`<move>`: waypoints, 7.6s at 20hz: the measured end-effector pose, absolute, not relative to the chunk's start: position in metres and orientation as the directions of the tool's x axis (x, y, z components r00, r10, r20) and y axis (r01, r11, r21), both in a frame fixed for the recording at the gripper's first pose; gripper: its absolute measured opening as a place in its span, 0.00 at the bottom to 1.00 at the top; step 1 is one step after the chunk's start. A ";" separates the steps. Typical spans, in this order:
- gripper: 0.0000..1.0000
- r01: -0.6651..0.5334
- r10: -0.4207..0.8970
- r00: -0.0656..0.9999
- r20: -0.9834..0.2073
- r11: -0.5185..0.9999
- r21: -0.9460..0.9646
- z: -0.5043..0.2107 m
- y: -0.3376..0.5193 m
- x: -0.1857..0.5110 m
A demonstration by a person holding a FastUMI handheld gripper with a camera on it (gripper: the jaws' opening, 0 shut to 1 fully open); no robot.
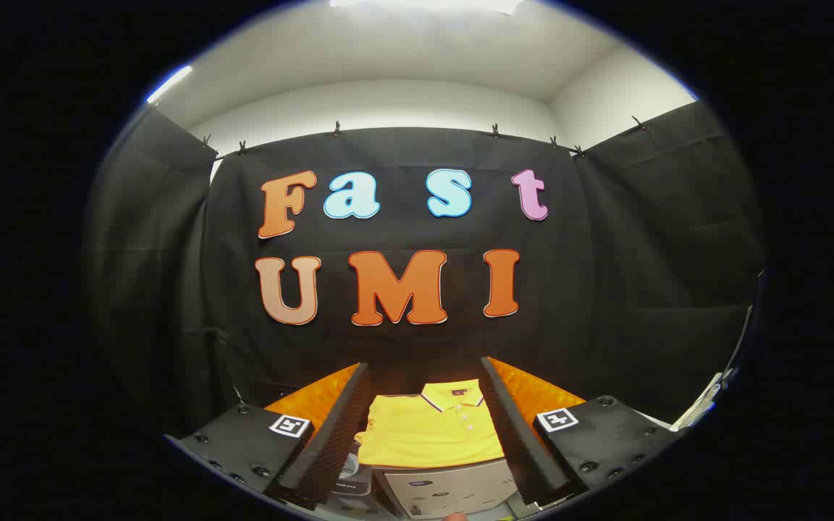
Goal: Put the clothes into the washing machine and then close the washing machine lid.
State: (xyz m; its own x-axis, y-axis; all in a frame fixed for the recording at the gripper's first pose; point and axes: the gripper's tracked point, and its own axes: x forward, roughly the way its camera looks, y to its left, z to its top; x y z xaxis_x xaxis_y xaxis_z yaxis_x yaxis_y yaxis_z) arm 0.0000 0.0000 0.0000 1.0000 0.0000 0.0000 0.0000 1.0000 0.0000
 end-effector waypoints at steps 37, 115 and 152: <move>0.98 -0.014 0.014 0.985 -0.171 1.000 0.001 -0.071 -0.026 0.114; 0.08 -0.106 0.412 0.721 -0.557 0.860 0.499 -0.244 -0.077 0.301; 0.08 -0.258 0.525 0.645 -0.555 0.833 0.489 -0.305 0.344 0.257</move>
